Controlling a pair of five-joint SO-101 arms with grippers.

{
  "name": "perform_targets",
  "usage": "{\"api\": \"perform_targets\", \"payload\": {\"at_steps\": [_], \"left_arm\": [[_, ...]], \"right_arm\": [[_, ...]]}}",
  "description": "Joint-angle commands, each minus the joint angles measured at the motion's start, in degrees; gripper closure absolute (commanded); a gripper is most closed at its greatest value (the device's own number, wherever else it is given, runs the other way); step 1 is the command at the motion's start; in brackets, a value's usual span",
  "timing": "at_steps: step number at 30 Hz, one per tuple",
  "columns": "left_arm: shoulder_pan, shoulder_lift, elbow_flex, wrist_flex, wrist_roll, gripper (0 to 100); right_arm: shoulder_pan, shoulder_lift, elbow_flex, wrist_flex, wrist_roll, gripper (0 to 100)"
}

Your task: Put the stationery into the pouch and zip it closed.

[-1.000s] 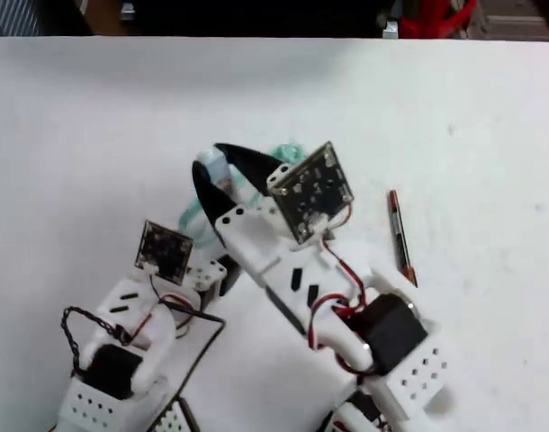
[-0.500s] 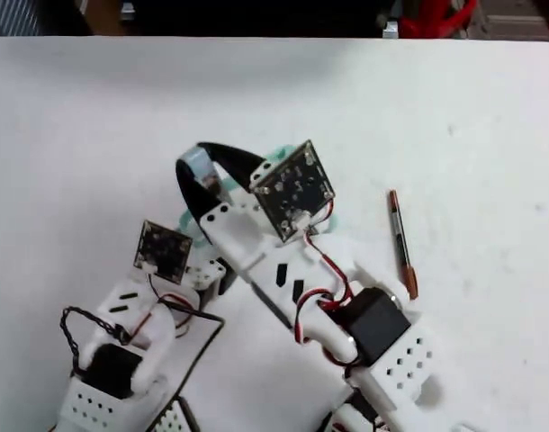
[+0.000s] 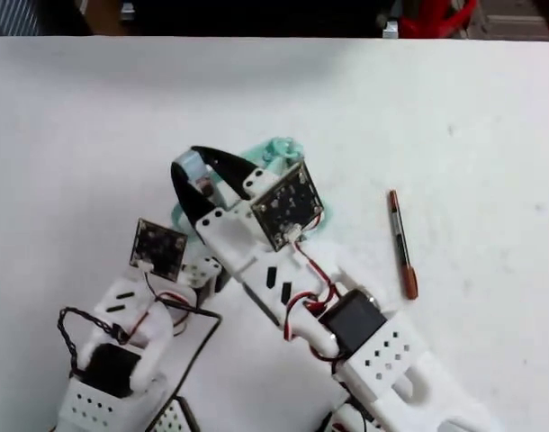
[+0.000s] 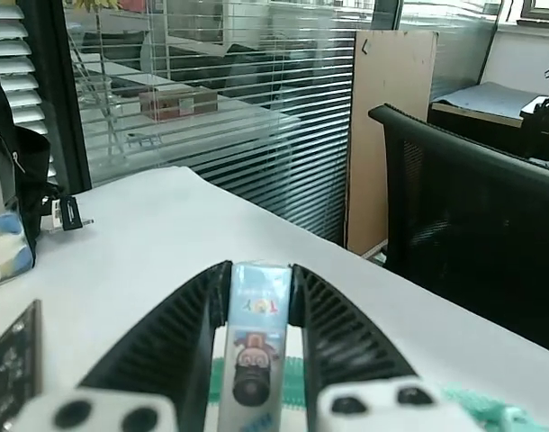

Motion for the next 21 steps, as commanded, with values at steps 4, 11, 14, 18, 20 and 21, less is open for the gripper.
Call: {"api": "perform_targets", "payload": {"at_steps": [4, 11, 14, 18, 20, 21], "left_arm": [[-0.5, -0.7, -0.7, -0.8, 0.6, 75], [-0.5, -0.7, -0.7, -0.8, 0.6, 75], [-0.5, -0.7, -0.7, -0.8, 0.6, 75], [-0.5, -0.7, -0.6, -0.8, 0.6, 75], [-0.5, -0.7, -0.6, -0.8, 0.6, 75], [-0.5, -0.7, -0.6, -0.8, 0.6, 75]], "right_arm": [[1.0, -5.1, -3.9, 16.0, 0.1, 89.4], [4.8, -9.5, -9.1, 29.1, 0.1, 82.3], [7.0, -9.7, -9.1, 29.1, 0.1, 91.9], [7.8, -9.7, -9.1, 29.0, 0.2, 95.6], [7.7, -10.2, -9.1, 28.9, 0.2, 95.6], [8.0, -10.4, -9.6, 28.9, 0.4, 95.7]]}}
